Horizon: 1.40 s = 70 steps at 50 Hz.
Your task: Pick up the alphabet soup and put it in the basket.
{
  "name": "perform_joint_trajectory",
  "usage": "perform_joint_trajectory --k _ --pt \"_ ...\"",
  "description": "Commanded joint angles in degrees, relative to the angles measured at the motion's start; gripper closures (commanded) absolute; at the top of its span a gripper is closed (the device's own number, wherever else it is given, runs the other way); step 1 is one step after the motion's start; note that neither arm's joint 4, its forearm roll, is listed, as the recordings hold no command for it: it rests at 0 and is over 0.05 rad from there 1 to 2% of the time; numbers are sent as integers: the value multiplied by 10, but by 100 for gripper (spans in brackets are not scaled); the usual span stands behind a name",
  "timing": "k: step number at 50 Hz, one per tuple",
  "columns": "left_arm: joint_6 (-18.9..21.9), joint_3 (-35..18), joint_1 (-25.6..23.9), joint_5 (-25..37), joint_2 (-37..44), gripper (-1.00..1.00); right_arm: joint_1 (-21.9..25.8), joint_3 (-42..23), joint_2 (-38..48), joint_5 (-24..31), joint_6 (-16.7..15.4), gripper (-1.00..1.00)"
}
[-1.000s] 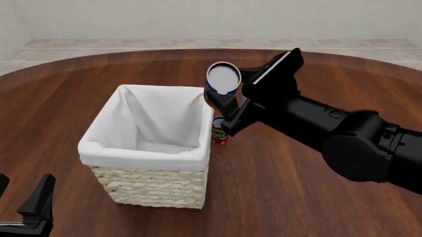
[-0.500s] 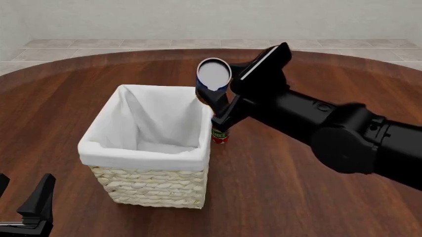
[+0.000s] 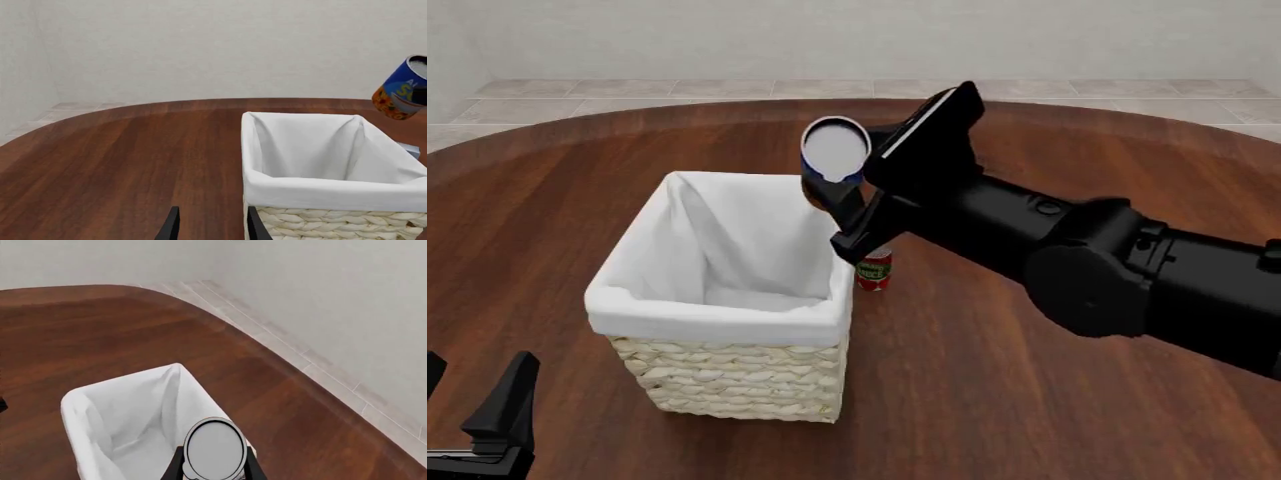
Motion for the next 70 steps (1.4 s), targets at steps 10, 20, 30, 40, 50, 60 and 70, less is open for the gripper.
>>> perform_joint_trajectory --k 10,20,30,40,50,60,70 --pt "0 0 0 0 0 -100 16 -41 18 17 19 100" --pt "0 0 0 0 0 -100 32 -61 34 28 33 100" --pt "0 0 0 0 0 -100 45 -78 48 44 46 100" --pt "0 0 0 0 0 -100 55 -85 62 48 46 100" --pt "0 0 0 0 0 -100 56 -91 73 52 46 100" --pt "0 0 0 0 0 -100 60 -99 89 55 48 100" --pt "0 0 0 0 0 -100 64 -109 102 65 56 100"
